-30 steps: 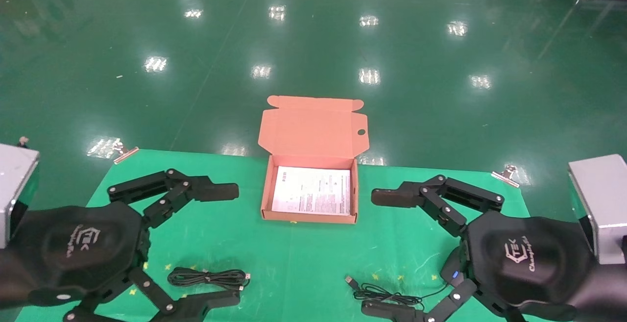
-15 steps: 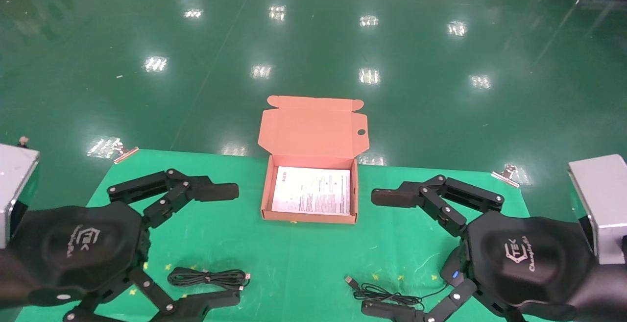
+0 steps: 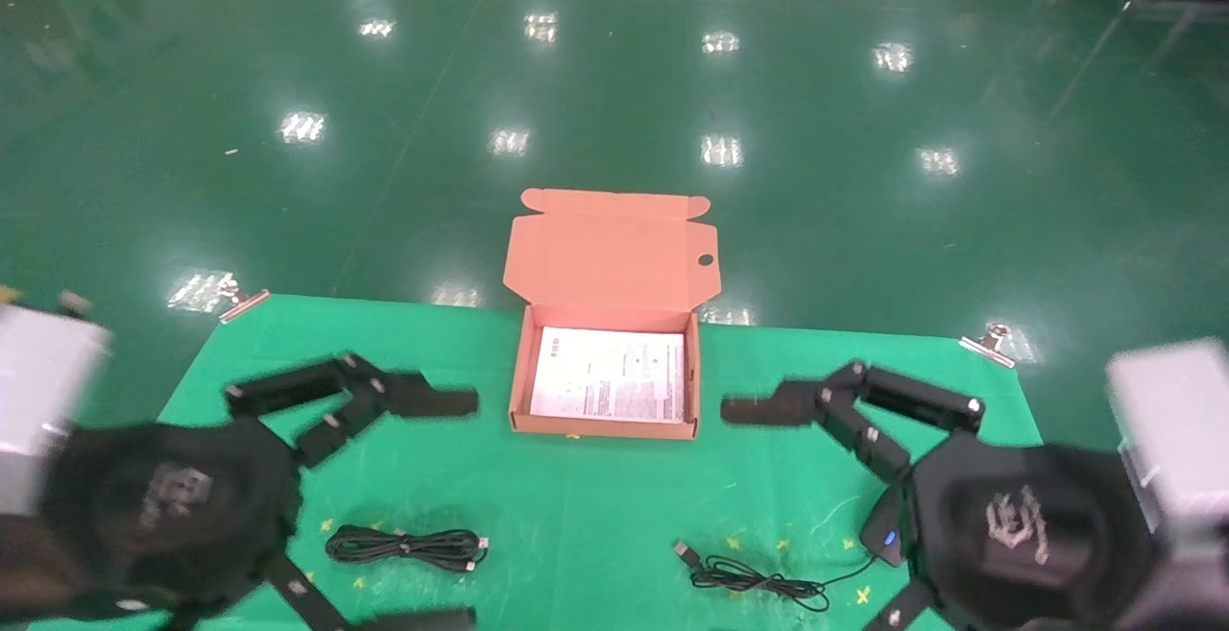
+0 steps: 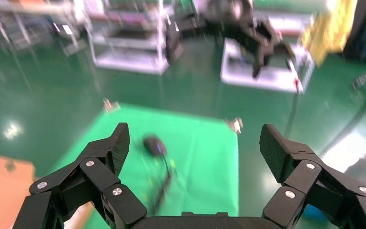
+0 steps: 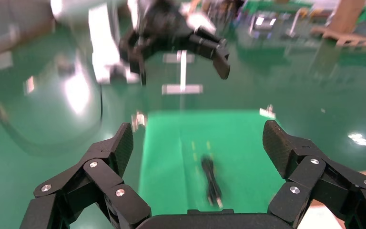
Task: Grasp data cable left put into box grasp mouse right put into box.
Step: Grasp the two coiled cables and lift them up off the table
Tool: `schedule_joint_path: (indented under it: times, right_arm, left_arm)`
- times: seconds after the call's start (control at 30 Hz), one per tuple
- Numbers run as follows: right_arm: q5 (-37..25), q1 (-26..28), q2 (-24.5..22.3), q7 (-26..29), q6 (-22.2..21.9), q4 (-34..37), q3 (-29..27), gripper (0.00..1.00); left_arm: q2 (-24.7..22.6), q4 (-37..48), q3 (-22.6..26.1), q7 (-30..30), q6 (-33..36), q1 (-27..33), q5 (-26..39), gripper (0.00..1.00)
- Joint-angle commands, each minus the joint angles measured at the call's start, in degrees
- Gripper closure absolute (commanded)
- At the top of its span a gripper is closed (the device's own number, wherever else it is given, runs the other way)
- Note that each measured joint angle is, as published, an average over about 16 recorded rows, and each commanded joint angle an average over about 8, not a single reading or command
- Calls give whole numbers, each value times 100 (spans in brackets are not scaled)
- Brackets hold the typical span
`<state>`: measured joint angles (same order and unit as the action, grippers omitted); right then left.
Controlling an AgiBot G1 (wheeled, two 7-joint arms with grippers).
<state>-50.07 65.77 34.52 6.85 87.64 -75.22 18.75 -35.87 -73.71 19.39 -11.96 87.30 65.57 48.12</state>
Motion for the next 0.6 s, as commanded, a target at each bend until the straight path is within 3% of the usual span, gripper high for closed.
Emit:
schedule_joint_path:
  times: [0.03,0.3,0.6]
  right_arm:
    - [-236,118,-22,-94,65,-50,54,0]
    - [-1539,935,76,-940,253,-194,885,0]
    - [-2961,1776,318,-1863,171,-244,2108,0]
  left_arm:
    - [-23,-5,102,-35,56,116,183,0]
    - [-264,78,731,-291,211,871,1316,0]
    - [-640,136,1686,-407,257,1633,2883,0]
